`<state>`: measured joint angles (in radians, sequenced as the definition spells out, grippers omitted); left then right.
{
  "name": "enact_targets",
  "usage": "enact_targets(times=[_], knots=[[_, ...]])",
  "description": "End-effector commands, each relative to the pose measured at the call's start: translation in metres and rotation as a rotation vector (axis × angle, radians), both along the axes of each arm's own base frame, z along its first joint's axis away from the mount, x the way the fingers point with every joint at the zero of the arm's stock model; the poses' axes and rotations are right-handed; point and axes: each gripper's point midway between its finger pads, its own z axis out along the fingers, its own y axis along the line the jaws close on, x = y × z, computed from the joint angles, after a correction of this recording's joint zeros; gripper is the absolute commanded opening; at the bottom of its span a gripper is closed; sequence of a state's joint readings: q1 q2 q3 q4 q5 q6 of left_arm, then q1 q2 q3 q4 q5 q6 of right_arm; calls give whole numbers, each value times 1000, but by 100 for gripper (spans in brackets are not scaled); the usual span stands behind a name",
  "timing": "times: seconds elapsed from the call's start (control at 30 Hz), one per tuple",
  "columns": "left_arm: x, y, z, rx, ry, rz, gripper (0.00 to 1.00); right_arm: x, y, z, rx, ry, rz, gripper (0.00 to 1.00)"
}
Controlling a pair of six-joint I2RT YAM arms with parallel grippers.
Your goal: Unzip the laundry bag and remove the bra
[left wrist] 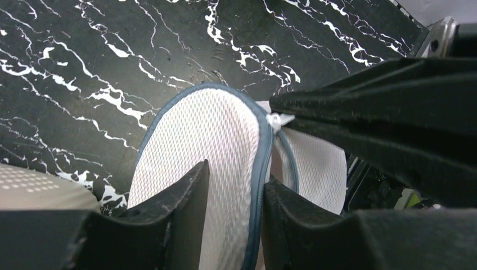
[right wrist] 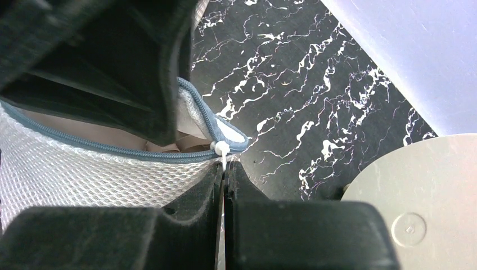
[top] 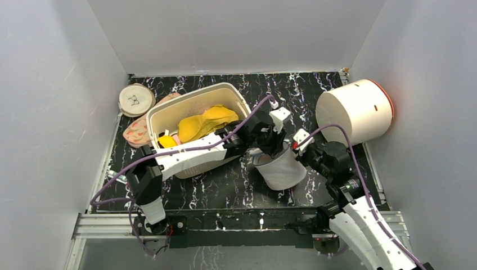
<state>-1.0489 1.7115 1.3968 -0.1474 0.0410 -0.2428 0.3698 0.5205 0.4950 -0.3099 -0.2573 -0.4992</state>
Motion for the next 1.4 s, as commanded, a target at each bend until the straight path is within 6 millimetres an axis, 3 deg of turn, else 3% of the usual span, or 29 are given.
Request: enact_targets(times=[0.0, 0.17, 0.43, 0.7, 1.03, 1.3, 1.37], knots=[[8, -11, 19, -17, -19, -2, 31, 5, 3, 39, 45, -127, 12, 0], [6, -13, 23, -16, -16, -22, 20, 7, 0, 39, 42, -128, -9, 0], [-1, 13, 46, -45, -77, -1, 0, 11, -6, 36, 41, -122, -52, 0], [-11, 47, 67, -90, -123, 46, 0, 15, -11, 29, 30, -97, -88, 0], [-23, 77, 66, -100, -131, 79, 0, 17, -13, 24, 14, -77, -101, 0], [-24, 68, 57, -87, -91, 66, 0, 15, -8, 26, 17, -86, -68, 0], [-22, 61, 50, -71, -73, 60, 8, 14, -7, 27, 16, -90, -62, 0]])
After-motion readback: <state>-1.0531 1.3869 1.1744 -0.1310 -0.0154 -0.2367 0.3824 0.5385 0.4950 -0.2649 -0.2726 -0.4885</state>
